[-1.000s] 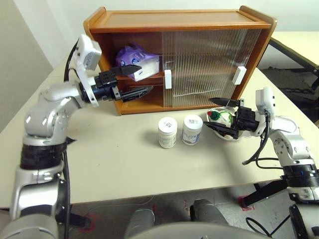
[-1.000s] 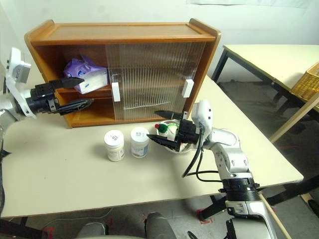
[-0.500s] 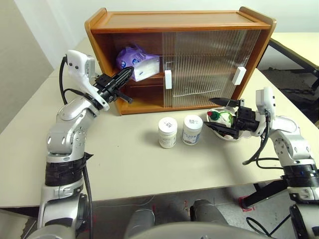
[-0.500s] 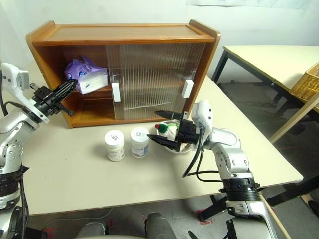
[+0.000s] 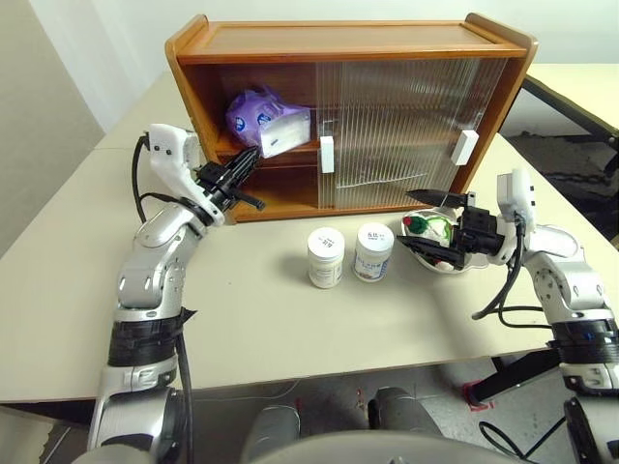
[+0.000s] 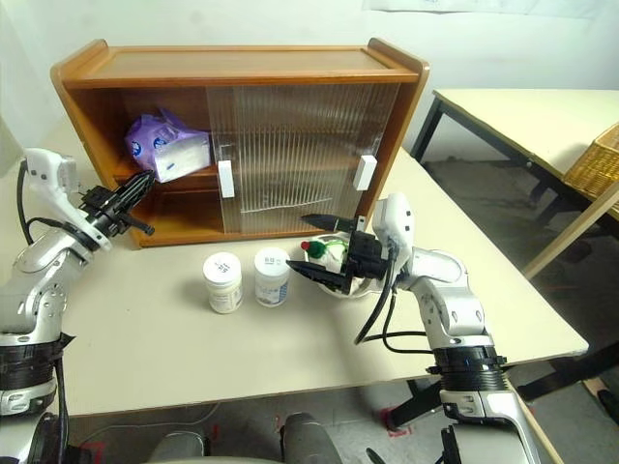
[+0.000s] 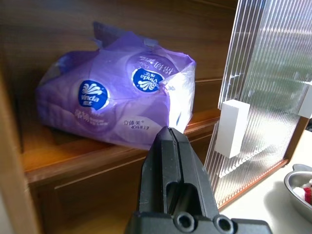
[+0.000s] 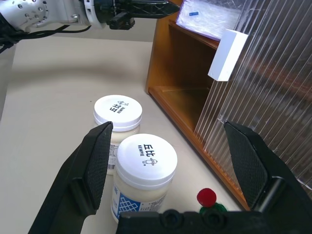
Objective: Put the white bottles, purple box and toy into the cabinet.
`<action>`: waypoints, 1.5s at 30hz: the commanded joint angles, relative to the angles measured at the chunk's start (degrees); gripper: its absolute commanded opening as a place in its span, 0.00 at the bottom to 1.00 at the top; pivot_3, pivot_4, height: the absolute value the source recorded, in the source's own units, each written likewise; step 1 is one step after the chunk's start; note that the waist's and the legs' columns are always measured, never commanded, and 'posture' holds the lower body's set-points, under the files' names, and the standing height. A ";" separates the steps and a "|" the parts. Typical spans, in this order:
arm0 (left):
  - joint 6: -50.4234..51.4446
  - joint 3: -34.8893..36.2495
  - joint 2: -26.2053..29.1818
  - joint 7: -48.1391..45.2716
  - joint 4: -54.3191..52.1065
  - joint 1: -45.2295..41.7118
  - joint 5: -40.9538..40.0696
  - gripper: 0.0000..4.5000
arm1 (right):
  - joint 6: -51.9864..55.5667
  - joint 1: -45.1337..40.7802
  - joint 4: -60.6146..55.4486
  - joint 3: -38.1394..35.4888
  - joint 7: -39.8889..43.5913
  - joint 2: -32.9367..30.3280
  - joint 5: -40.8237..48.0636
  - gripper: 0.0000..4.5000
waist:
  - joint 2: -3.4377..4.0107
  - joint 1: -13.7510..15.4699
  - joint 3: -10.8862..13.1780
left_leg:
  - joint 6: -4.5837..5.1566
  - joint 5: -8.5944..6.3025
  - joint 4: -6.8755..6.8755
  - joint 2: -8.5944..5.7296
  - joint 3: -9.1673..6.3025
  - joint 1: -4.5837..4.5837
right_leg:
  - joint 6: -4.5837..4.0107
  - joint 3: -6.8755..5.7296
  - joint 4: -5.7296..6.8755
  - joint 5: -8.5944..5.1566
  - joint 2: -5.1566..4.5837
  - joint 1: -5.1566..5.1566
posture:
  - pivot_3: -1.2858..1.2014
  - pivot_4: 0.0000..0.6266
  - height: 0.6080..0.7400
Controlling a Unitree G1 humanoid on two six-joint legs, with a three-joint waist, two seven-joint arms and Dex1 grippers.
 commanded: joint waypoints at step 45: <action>-2.66 -0.86 -4.22 3.98 -1.95 -1.02 0.56 0.00 | 0.66 1.77 -2.97 0.15 -1.62 0.56 0.17 1.00 | -0.18 -0.47 0.13 | -0.05 -0.17 -0.02 0.00 0.07 -0.05 | 0.10 0.03 -0.07 -0.06 0.00 0.01 | 0.47 0.00 1.00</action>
